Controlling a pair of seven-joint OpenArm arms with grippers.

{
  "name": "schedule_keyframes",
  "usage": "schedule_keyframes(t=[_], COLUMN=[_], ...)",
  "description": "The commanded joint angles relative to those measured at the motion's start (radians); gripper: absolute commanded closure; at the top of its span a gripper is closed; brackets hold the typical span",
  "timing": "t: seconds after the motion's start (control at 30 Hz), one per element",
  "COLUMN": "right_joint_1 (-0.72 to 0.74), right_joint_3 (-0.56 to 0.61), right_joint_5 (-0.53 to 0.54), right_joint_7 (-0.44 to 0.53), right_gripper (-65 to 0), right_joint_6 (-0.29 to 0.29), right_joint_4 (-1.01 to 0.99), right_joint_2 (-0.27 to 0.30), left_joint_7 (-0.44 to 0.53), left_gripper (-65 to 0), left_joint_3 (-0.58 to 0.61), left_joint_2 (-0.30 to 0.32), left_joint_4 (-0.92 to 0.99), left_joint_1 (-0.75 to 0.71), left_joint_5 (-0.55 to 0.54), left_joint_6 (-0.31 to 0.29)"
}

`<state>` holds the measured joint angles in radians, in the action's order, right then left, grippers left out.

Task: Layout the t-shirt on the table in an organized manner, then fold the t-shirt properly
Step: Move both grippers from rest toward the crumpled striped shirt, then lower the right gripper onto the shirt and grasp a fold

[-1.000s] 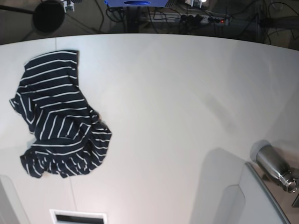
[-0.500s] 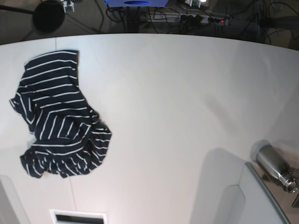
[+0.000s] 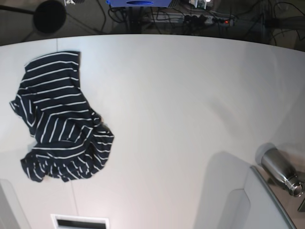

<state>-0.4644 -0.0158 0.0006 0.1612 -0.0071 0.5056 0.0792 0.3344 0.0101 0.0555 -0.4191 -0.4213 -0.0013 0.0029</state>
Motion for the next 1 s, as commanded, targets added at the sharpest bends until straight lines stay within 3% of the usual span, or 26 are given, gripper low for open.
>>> schedule_keyframes(t=[0.0, 0.17, 0.43, 0.57, 0.67, 0.73, 0.8, 0.9, 0.97], right_joint_1=[-0.060, -0.248, -0.485, -0.504, -0.434, -0.369, -0.287, -0.142, -0.050], right_joint_3=[-0.039, -0.174, -0.333, -0.341, -0.341, -0.341, -0.339, -0.339, -0.322], right_joint_5=[0.002, -0.001, -0.003, -0.004, -0.006, -0.006, -0.006, -0.006, -0.006], right_joint_7=[-0.001, -0.076, -0.219, -0.256, -0.256, -0.257, -0.295, -0.449, -0.581], right_gripper=[0.0, 0.0, 0.0, -0.2, -0.8, -6.5, -17.4, -36.3, -41.7], right_joint_6=[-0.004, -0.004, -0.004, -0.001, -0.001, -0.001, -0.001, 0.000, 0.002], right_joint_4=[0.060, 0.399, 1.031, 1.283, 1.399, 1.438, 1.442, 1.441, 1.438], right_joint_2=[0.012, -0.003, -0.051, -0.062, -0.062, -0.058, -0.058, -0.058, -0.057], left_joint_7=[0.022, 0.061, 0.067, 0.056, 0.053, 0.053, 0.032, -0.122, -0.242], left_gripper=[0.0, 0.0, 0.0, 0.0, 0.0, 0.0, 0.0, 0.0, 0.0], left_joint_3=[0.001, -0.002, -0.012, -0.008, 0.001, 0.001, 0.001, 0.001, 0.001], left_joint_2=[0.004, 0.034, 0.097, 0.099, 0.093, 0.073, 0.057, 0.024, 0.007], left_joint_4=[-0.034, -0.238, -0.754, -1.038, -1.173, -1.219, -1.246, -1.285, -1.297], left_joint_1=[-0.052, -0.202, -0.446, -0.512, -0.502, -0.472, -0.448, -0.385, -0.339], left_joint_5=[0.004, 0.004, -0.006, -0.006, -0.006, -0.006, -0.006, -0.006, -0.006], left_joint_6=[0.003, 0.003, 0.004, 0.004, 0.004, 0.004, 0.004, 0.004, 0.004])
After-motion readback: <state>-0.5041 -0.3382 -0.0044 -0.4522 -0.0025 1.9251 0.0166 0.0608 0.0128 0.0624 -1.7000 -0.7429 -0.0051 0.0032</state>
